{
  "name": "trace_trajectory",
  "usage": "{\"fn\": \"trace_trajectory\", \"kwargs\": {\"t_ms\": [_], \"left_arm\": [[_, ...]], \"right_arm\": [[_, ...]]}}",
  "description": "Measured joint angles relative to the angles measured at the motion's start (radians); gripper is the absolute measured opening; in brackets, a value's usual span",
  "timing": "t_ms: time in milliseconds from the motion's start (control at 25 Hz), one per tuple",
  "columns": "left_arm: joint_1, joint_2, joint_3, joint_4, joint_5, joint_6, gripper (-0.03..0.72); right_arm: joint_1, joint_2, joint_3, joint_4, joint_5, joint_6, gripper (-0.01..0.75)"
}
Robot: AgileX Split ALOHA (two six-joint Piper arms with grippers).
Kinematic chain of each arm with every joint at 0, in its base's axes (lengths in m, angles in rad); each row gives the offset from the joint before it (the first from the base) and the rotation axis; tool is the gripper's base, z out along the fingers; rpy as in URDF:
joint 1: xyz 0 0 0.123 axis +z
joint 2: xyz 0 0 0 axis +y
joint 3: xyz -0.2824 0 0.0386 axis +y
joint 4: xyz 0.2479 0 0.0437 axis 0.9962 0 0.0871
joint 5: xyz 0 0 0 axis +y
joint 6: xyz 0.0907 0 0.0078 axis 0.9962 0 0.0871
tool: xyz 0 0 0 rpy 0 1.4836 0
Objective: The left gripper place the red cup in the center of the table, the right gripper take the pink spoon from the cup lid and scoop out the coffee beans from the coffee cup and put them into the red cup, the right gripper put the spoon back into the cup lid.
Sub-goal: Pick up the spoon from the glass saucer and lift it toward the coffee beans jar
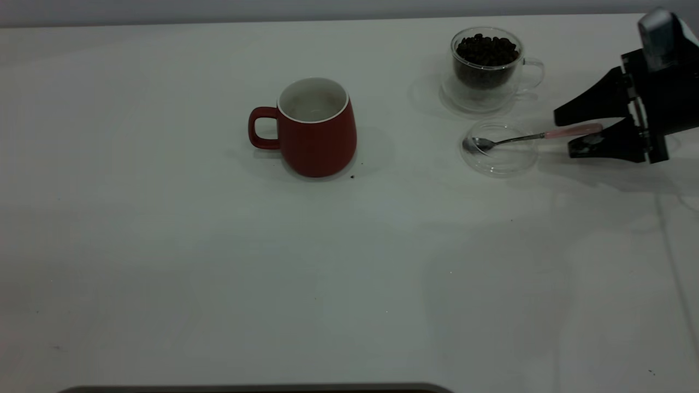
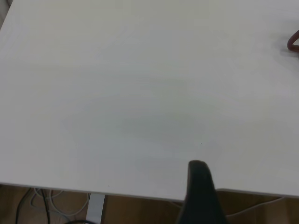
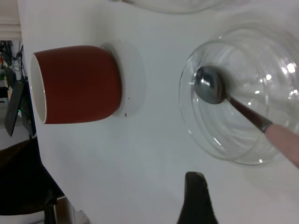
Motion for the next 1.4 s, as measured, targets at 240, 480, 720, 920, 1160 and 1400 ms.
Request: {"fn": "trace_trajectory", "kwargs": {"t_ms": [240, 480, 720, 920, 1160, 1400], "left_arm": [[0.0, 0.0, 0.0, 0.0, 0.0, 0.0, 0.586], [0.0, 0.0, 0.0, 0.0, 0.0, 0.0, 0.586], [0.0, 0.0, 0.0, 0.0, 0.0, 0.0, 0.586], [0.0, 0.0, 0.0, 0.0, 0.0, 0.0, 0.586], [0.0, 0.0, 0.0, 0.0, 0.0, 0.0, 0.586], [0.0, 0.0, 0.0, 0.0, 0.0, 0.0, 0.586]], "right_arm": [[0.011, 0.022, 0.0, 0.041, -0.027, -0.004, 0.591], [0.011, 0.022, 0.0, 0.063, -0.076, -0.032, 0.591], [0.011, 0.022, 0.0, 0.102, -0.076, -0.078, 0.591], [0.011, 0.022, 0.0, 0.136, -0.077, -0.106, 0.591], [0.011, 0.022, 0.0, 0.111, -0.077, -0.106, 0.591], [0.011, 0.022, 0.0, 0.1, -0.077, -0.105, 0.514]]}}
